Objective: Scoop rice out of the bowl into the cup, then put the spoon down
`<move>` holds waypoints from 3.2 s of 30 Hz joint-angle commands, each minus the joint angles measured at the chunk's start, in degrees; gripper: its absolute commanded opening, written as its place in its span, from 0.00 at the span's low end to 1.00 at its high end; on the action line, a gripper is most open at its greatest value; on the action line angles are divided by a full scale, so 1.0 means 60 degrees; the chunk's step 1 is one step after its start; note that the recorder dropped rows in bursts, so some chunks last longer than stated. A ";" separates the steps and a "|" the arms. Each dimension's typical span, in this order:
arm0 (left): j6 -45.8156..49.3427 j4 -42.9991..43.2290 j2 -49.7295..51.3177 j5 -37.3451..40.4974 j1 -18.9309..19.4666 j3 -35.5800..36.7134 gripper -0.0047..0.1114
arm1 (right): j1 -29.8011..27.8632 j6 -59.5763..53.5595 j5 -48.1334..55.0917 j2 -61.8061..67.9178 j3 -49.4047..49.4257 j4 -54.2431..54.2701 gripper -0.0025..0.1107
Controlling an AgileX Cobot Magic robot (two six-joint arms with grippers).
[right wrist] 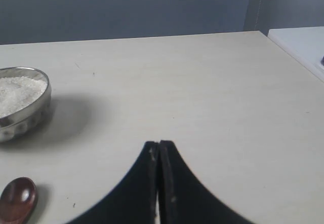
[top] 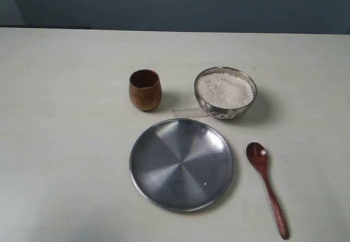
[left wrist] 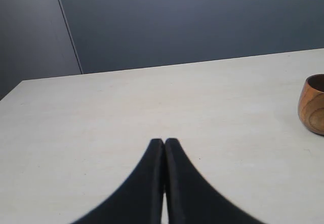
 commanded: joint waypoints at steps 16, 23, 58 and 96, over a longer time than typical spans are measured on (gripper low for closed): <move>-0.0035 0.0050 -0.0047 0.0018 0.0006 0.0047 0.04 | -0.0050 0.0000 -0.0135 -0.0056 0.0050 -0.0501 0.02; -0.0035 0.0050 -0.0047 0.0018 0.0006 0.0047 0.04 | -0.0050 0.0000 -0.0503 -0.0056 0.0050 -0.0614 0.02; -0.0035 0.0050 -0.0047 0.0018 0.0006 0.0047 0.04 | 0.0168 0.0000 -0.4088 -0.0056 0.0050 0.5106 0.02; -0.2890 -0.2924 -0.0047 -0.6588 -0.0032 -0.1483 0.04 | 0.0738 -0.0539 -0.3894 0.2050 -0.3410 0.4298 0.02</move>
